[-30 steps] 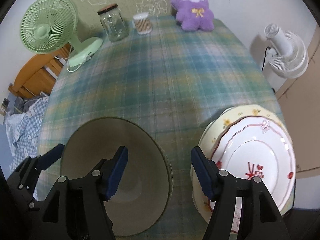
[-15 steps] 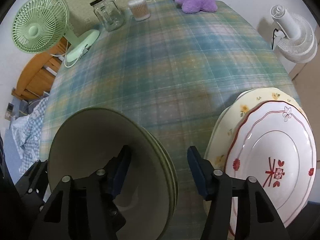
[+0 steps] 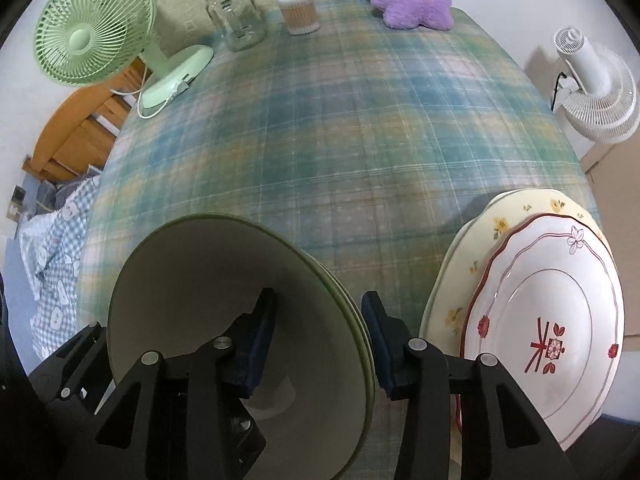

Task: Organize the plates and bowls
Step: 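Lift the bowl stack with both grippers and carry it over the plates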

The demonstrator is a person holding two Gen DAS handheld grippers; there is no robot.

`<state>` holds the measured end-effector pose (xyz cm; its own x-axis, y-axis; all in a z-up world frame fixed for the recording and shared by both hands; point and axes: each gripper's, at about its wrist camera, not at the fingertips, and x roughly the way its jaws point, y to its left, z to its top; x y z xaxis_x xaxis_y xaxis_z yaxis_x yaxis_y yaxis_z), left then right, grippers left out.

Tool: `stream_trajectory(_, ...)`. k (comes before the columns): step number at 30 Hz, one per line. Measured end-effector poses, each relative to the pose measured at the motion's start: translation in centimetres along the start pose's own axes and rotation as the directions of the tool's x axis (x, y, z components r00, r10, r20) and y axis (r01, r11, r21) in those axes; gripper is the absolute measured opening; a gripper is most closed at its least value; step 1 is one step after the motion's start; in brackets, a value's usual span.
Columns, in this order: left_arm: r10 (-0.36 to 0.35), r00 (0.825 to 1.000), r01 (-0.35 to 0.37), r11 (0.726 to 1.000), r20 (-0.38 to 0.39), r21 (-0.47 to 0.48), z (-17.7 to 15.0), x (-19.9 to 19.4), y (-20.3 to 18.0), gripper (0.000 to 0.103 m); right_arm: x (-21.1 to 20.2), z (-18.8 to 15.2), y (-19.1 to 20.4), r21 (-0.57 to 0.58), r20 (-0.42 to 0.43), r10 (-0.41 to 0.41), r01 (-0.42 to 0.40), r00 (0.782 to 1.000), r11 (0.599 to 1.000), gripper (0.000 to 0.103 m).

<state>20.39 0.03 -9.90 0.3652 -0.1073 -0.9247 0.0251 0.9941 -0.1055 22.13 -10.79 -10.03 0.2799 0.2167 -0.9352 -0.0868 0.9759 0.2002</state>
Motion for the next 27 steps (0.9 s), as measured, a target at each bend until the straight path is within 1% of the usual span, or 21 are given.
stream_trajectory(5, 0.012, 1.0, -0.012, 1.0, 0.02, 0.012, -0.1, -1.1, 0.1, 0.052, -0.9, -0.2, 0.2, 0.008, 0.005, 0.006, -0.006, 1.0, 1.0, 0.048)
stream_trajectory(11, 0.006, 0.999, -0.007, 1.0, 0.054, 0.012, 0.4, -3.6, 0.6, 0.052, -3.2, 0.1, 1.5, 0.014, 0.044, 0.003, -0.003, 0.999, 1.0, 0.048)
stream_trajectory(18, -0.01, 0.996, 0.008, 1.0, 0.086, 0.028, 0.1, -6.2, 1.0, 0.052, -6.0, -0.6, 2.9, 0.044, 0.078, -0.015, 0.011, 0.997, 0.999, 0.049)
stream_trajectory(22, -0.012, 0.995, 0.008, 0.999, 0.102, 0.042, -0.1, -7.4, 0.8, 0.052, -7.3, -1.1, 3.0, 0.063, 0.1, -0.015, 0.009, 0.995, 0.998, 0.049)
stream_trajectory(27, -0.01, 0.992, 0.005, 0.999, 0.129, 0.045, -0.1, -8.6, 0.4, 0.052, -8.7, -1.3, 3.0, 0.062, 0.128, -0.013, 0.005, 0.992, 0.998, 0.049)
